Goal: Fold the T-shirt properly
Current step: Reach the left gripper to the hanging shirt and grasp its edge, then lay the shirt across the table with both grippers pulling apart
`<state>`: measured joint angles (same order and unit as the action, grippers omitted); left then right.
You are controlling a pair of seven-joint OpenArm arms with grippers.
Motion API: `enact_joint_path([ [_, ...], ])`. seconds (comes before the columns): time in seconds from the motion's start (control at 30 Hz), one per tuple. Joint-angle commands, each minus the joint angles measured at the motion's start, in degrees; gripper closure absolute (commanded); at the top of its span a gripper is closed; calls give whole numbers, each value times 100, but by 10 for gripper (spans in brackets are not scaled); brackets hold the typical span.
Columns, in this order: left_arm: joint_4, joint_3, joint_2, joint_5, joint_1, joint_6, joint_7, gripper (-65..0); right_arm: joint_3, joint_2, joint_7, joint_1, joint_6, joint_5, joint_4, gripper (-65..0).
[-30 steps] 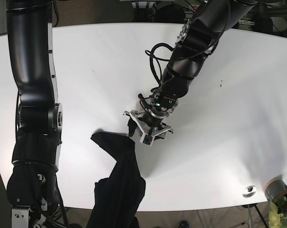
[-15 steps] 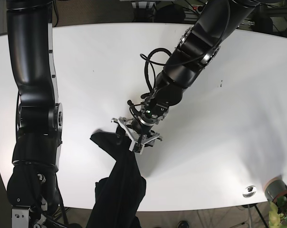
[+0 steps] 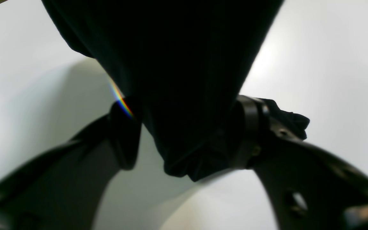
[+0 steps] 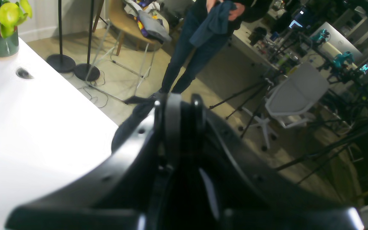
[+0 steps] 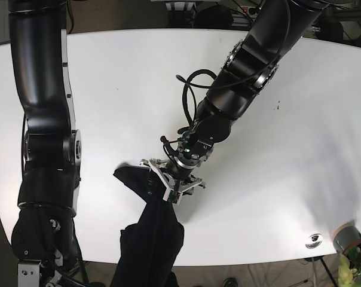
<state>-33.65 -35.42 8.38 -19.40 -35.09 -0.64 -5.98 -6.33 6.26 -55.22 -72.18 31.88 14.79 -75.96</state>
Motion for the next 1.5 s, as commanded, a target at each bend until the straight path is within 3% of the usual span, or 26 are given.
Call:
enact_joint_path([
  [0.0, -94, 3, 62, 1, -205, 7, -163, -204, 22, -68, 225, -262, -27, 47, -92, -21],
  [0.07, -94, 3, 62, 1, -205, 7, -163, -118, 22, -94, 225, -262, -27, 55, -92, -21],
  [0.37, -103, 153, 62, -7, -205, 7, -163, 0, 48, -50, 243, -262, -36, 11, -92, -21],
  [0.6, -859, 742, -280, 1, -179, 7, -48, 0, 286, 143, 269, -262, -54, -6, -56, -21],
  [0.87, -2829, 1129, -1379, -25, -108, 25, 1209, 0, 303, 328, 735, -262, -36, -920, -48, -21],
  [1.13, -4376, 1894, -2416, -25, -179, 69, 2273, 0, 488, 477, 814, -262, -45, -1079, -48, -21],
  [1.47, -4710, 2825, -3234, 1, -583, 1194, 2905, 0, 664, 591, 771, -262, -54, -1026, 67, -21],
])
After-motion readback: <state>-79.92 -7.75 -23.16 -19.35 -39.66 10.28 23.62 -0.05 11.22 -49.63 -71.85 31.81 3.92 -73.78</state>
